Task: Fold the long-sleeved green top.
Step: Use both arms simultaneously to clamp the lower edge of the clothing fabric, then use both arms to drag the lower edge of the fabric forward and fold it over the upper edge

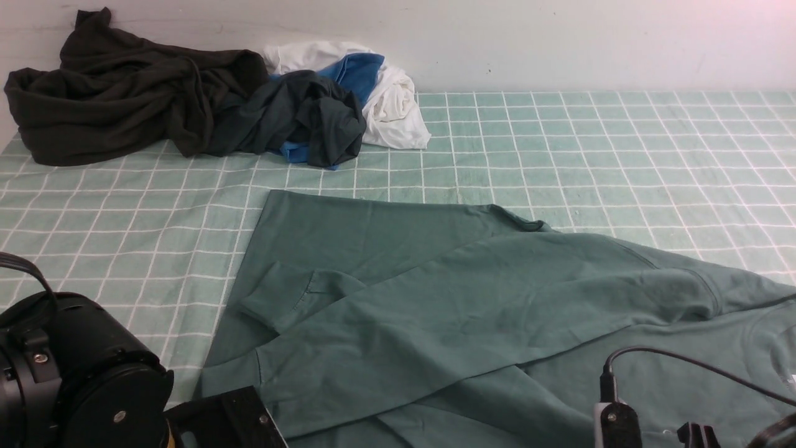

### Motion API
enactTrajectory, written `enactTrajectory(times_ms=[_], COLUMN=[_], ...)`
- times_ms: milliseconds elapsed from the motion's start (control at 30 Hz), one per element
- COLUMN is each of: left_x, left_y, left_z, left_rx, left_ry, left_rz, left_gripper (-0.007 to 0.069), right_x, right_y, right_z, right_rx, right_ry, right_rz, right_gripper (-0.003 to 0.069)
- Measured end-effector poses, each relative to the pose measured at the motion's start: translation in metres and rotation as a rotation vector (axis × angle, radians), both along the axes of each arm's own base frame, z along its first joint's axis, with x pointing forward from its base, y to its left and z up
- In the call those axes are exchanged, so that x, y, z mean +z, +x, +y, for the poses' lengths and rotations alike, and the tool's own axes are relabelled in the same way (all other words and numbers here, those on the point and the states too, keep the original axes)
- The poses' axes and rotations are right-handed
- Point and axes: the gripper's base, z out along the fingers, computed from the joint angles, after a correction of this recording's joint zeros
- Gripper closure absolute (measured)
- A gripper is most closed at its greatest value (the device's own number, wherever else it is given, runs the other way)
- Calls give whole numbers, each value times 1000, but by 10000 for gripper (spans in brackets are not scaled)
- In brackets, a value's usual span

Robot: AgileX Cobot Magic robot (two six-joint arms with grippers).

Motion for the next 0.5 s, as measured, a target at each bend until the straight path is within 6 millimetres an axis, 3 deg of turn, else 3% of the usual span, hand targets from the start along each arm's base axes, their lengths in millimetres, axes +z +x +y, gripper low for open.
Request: enactTrajectory(times_ms=[100, 300, 367, 500], left_x=[12, 56, 76, 88], left_y=[10, 56, 92, 145], left_z=[0, 10, 14, 18], left_rx=[20, 96, 134, 152], left_ry=[-4, -19, -49, -61], left_rz=[-35, -203, -295, -368], left_gripper=[618, 614, 607, 607], right_x=[23, 70, 86, 100], right_y=[8, 54, 86, 134], right_z=[1, -11, -20, -29], right_rx=[3, -85, -156, -201], right_ry=[-24, -28, 14, 69], right_rz=[-38, -218, -300, -355], right_gripper=[645, 646, 646, 646])
